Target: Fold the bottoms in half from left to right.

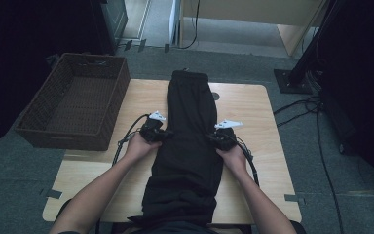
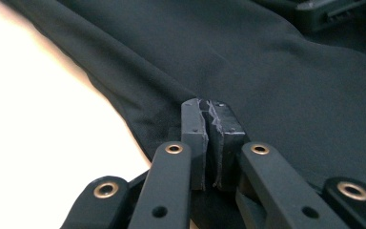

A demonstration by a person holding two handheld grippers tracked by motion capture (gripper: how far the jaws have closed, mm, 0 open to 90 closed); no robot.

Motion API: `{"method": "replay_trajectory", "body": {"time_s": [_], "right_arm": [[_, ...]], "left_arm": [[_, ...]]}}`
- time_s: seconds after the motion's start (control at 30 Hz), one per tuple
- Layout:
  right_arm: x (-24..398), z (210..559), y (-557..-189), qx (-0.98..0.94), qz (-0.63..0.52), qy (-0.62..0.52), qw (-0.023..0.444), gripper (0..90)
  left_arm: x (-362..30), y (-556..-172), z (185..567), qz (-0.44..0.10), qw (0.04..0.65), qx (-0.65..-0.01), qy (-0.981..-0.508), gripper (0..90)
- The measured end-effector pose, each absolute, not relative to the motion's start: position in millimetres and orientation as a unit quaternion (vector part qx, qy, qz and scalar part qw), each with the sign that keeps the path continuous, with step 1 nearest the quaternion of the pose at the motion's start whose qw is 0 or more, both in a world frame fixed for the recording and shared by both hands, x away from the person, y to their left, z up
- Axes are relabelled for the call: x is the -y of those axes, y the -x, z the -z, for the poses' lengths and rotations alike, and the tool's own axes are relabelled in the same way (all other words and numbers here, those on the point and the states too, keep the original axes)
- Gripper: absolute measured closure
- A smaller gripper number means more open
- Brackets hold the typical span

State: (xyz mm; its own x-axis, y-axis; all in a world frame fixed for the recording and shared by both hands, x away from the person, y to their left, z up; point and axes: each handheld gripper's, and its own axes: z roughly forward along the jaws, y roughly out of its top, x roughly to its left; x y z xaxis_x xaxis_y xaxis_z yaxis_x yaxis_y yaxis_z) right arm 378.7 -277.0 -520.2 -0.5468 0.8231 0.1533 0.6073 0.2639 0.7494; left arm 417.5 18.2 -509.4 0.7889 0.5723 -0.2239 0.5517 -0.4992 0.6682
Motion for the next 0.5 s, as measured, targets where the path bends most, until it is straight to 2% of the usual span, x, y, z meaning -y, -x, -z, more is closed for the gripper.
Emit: {"method": "replay_trajectory", "body": {"time_s": [0.1,0.27,0.43,0.5], "right_arm": [[278,519,-359,-0.784,-0.402,-0.460,0.111,86.2],[276,516,-331,-0.800,-0.387,-0.445,0.114,84.8],[280,516,-321,-0.801,-0.384,-0.444,0.121,80.9],[281,516,-323,-0.796,-0.393,-0.445,0.119,76.2]], "left_arm": [[-20,-398,509,-0.005,0.379,-0.313,-0.871,85.2],[-23,-372,510,-0.001,0.386,-0.309,-0.869,83.6],[-21,-370,512,-0.002,0.398,-0.317,-0.861,79.6],[-21,-372,512,0.001,0.402,-0.320,-0.858,78.3]]}}
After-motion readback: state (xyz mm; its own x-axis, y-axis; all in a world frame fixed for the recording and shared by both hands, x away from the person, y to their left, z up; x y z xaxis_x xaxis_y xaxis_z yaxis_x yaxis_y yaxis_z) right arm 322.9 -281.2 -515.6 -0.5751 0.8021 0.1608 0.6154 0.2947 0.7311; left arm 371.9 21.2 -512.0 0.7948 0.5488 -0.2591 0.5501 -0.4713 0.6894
